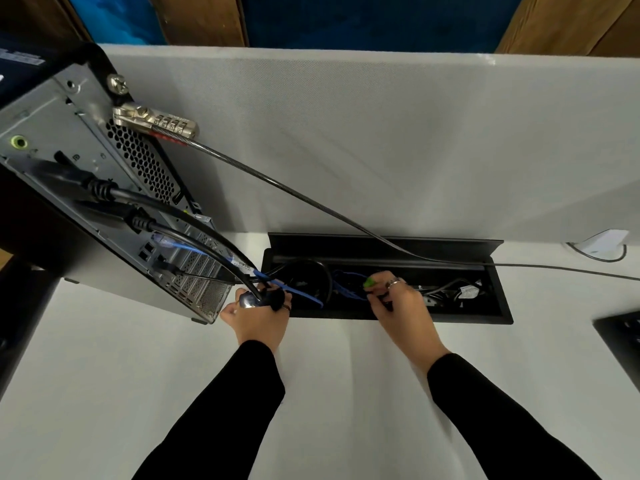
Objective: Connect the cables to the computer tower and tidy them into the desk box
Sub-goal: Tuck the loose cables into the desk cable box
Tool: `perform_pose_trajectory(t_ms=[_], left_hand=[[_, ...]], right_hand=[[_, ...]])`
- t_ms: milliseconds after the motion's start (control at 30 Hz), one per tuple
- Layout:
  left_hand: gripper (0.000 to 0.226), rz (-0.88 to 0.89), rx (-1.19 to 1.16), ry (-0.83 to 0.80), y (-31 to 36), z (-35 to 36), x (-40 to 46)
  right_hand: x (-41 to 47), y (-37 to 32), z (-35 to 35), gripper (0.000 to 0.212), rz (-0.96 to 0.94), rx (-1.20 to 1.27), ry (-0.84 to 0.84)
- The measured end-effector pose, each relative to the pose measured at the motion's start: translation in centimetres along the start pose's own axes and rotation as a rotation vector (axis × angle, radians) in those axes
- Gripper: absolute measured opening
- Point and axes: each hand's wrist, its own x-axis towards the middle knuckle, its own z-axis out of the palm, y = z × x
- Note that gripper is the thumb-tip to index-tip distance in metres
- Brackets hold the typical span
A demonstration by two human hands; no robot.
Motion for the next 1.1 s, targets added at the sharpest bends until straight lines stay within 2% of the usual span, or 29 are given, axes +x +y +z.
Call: perform_pose_trajectory(t_ms=[100,200,333,400,567,667,733,900,1100], left_hand=[[0.018,0.068,0.057,-0.006,-0.7,-0.5,-0.8],[0.019,0.055,-0.016,-0.002,-0.9,-1.3,-2.0],[0.033,-0.027,-0.393,0.054,-0.8,-2.1,-6.7],[0.031,0.008,-0.492,0.040,-1.0,-2.1,-9.2],[0.026,0.251,-0.447,-0.057,1.2,-1.4,-11.2],[0.027,0.155,-0.522,-0.072,2.3,-0.6,-10.1],[0.029,0.106,-0.541,-0.090,3.0,-0.4,-9.2],[0.003,0.107,-0.407,-0.120,3.4,-0.1,-7.2],[0.019,0.176,0.021,-0.085,2.6,-0.2,-6.1]], right_hand=[[-0.3,1.3,-0.8,0.021,0.006,-0.082,-0.006],[-0.8,1.8,-0.9,0.024,-0.036,-0.134,-0.029],[-1.2,1.9,-0.3,0.025,-0.101,-0.185,-0.056],[-1.0,1.5,0.1,0.025,-0.099,-0.167,-0.053],[0.2,-1.7,0.9,0.026,-0.061,0.051,-0.049],[1.3,-3.8,1.3,0.021,0.022,0.350,-0.099],[1.9,-4.4,1.6,0.023,0.062,0.414,-0.097],[3.5,-4.5,1.5,0.031,0.035,0.312,-0.144],[5.1,-4.2,1.2,0.038,0.039,0.203,-0.300]])
